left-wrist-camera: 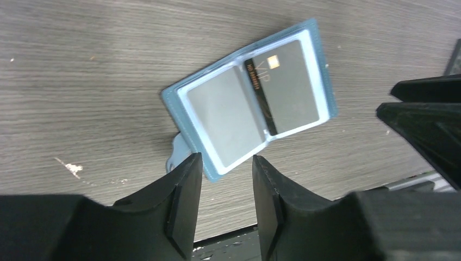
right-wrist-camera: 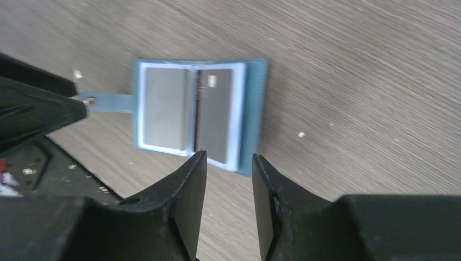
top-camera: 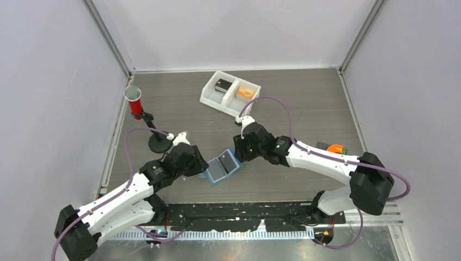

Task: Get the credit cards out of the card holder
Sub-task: Remove the credit card from the card holder.

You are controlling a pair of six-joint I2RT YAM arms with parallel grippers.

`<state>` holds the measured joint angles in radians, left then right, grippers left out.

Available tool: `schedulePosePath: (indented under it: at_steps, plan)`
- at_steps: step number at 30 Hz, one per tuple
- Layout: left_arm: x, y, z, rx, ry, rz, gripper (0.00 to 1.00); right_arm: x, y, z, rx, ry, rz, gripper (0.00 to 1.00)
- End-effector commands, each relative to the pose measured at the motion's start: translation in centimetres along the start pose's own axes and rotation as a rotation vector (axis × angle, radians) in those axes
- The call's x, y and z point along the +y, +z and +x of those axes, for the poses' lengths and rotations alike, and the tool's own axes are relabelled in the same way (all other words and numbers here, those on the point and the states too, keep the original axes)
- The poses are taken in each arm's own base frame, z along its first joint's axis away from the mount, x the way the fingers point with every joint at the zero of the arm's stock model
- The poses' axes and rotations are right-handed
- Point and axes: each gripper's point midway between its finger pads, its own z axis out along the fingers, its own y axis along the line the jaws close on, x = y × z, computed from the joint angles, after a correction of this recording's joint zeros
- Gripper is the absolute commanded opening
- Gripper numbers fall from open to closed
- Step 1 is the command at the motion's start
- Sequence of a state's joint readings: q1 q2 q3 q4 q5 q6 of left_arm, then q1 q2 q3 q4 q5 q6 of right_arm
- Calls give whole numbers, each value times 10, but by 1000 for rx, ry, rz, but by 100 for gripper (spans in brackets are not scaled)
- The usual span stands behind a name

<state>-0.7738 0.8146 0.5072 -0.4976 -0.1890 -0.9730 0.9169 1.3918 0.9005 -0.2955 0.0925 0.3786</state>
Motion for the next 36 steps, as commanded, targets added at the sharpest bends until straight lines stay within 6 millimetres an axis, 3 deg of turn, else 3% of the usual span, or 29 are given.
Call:
schedulePosePath:
  at_steps: [1,5,10,18,26,36]
  plan:
    - [-25,-12,-13,-10,-6,81,42,48,-14,-30,-74,73,-223,42]
    - [-48,-5,-11,23,-22,171,43,48,1,-28,-63,73,-217,40]
    - [-51,16,-6,37,-26,161,41,49,23,-20,-32,75,-234,38]
    - [-48,47,-4,15,-44,155,40,16,55,14,46,103,-188,35]
    - [-54,69,2,25,-93,179,38,0,61,47,93,134,-189,32]
    - [-38,81,3,-9,-107,121,40,-18,64,69,122,154,-137,28]
